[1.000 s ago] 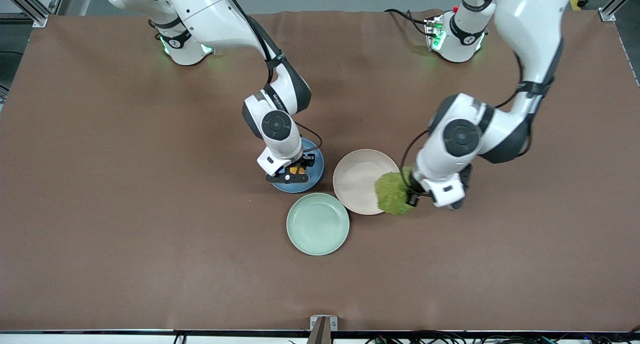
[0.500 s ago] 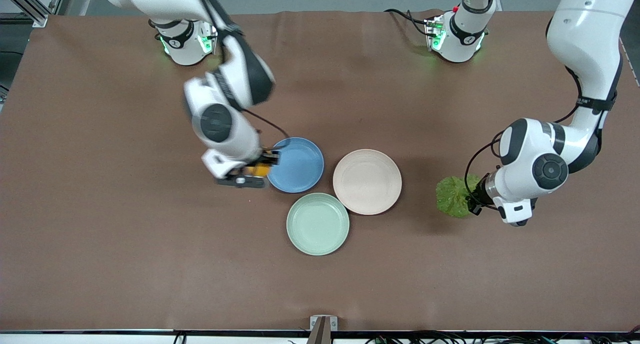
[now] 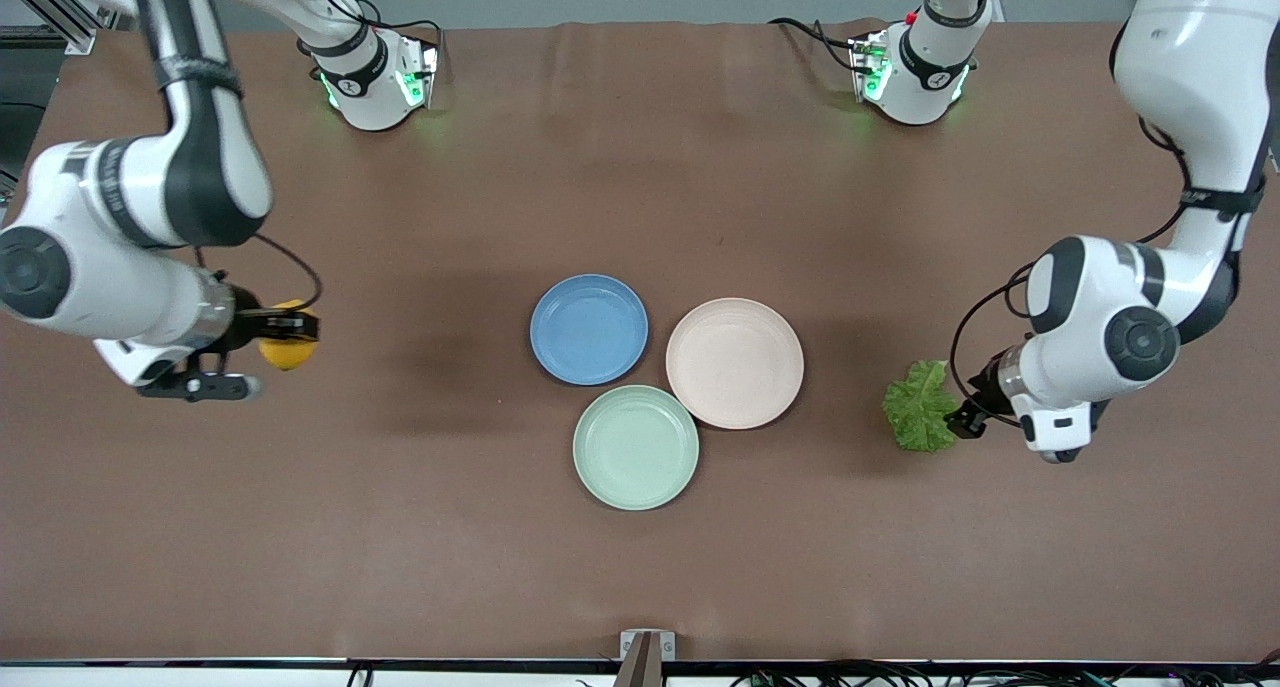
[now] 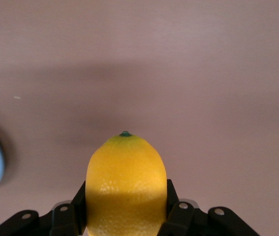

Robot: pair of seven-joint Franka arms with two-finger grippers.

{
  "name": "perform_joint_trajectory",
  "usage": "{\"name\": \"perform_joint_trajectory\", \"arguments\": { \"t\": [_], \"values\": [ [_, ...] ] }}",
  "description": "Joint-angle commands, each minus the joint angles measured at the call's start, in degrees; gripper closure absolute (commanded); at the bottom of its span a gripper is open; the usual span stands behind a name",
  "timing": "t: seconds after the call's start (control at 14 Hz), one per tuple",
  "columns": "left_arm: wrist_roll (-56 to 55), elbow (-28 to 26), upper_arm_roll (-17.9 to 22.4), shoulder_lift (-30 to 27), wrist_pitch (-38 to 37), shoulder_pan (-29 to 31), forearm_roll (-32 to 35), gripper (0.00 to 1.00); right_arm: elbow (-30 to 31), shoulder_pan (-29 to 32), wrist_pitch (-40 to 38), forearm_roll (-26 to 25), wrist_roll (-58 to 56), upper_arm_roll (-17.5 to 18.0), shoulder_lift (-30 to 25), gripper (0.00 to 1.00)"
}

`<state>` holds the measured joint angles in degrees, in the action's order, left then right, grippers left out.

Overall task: Pick lemon and lettuce from plates
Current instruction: 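Lift the lettuce with the left gripper while the right gripper lifts lemon, then lower the lemon onto the table and open the right gripper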

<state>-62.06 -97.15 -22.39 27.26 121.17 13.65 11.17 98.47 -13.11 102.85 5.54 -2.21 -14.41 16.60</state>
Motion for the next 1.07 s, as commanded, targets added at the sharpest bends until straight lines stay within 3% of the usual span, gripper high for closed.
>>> {"name": "perform_joint_trajectory", "arguments": {
  "t": [0.0,0.21,0.5,0.86,1.0],
  "values": [
    [6.4,7.3,-1.3,-4.5,-9.8,-0.1,1.0,0.0,7.7,7.0,7.8,-0.4,-8.0,1.2,-0.8,0.93],
    [15.2,18.3,-3.9,-5.8,-20.8,0.3,1.0,0.0,15.8,10.1,19.9,-0.4,-11.0,1.2,0.5,0.93],
    [33.8,20.5,-3.5,-9.4,-27.6,0.5,0.7,0.0,20.5,11.5,30.7,-0.3,-13.2,1.4,5.6,0.92],
    [45.4,20.0,-2.6,-16.2,-32.0,0.6,0.9,0.0,20.3,11.0,31.4,1.0,-13.1,1.7,8.3,0.91],
    [50.9,19.0,3.5,-18.6,-34.7,-2.6,-0.7,0.0,20.2,10.0,32.8,3.1,-13.1,1.7,9.2,0.91]
  ]
}}
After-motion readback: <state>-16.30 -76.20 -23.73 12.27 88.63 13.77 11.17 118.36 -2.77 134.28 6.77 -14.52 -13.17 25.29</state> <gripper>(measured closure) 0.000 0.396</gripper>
